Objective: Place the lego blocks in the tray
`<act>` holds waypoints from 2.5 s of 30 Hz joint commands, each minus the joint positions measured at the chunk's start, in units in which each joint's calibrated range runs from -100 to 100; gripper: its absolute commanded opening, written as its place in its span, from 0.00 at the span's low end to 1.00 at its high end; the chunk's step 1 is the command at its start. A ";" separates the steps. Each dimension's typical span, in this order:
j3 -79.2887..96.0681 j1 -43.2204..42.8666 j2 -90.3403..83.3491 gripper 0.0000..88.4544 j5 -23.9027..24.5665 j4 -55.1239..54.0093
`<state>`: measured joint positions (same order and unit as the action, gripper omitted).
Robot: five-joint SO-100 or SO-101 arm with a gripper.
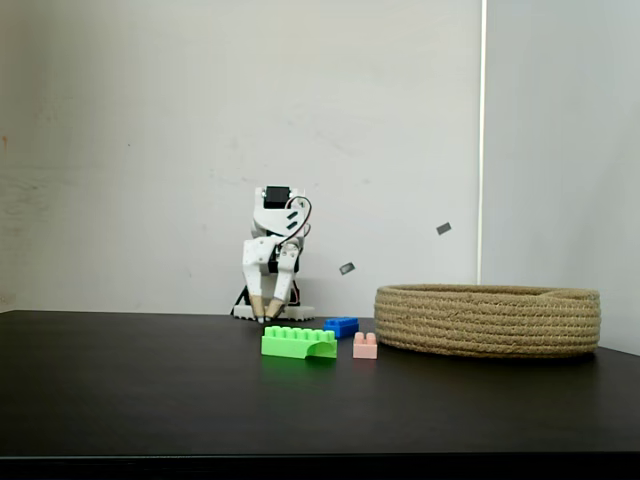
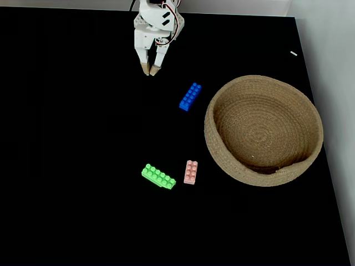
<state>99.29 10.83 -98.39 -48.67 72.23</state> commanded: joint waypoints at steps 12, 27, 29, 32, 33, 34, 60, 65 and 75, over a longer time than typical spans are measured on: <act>0.71 -1.76 -0.41 0.02 0.05 0.28; 0.71 -1.76 -0.41 0.02 0.05 0.28; 0.71 -1.76 -0.41 0.02 0.05 0.28; 0.71 -1.76 -0.41 0.02 0.05 0.28; 0.71 -1.76 -0.41 0.02 0.05 0.28; 0.71 -1.76 -0.41 0.02 0.05 0.28; 0.71 -1.43 -0.41 0.00 0.24 0.37; 0.71 -2.01 -0.41 0.00 2.15 0.45; 0.71 -1.84 -0.41 0.00 2.05 -1.38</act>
<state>99.29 9.45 -98.39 -46.96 72.23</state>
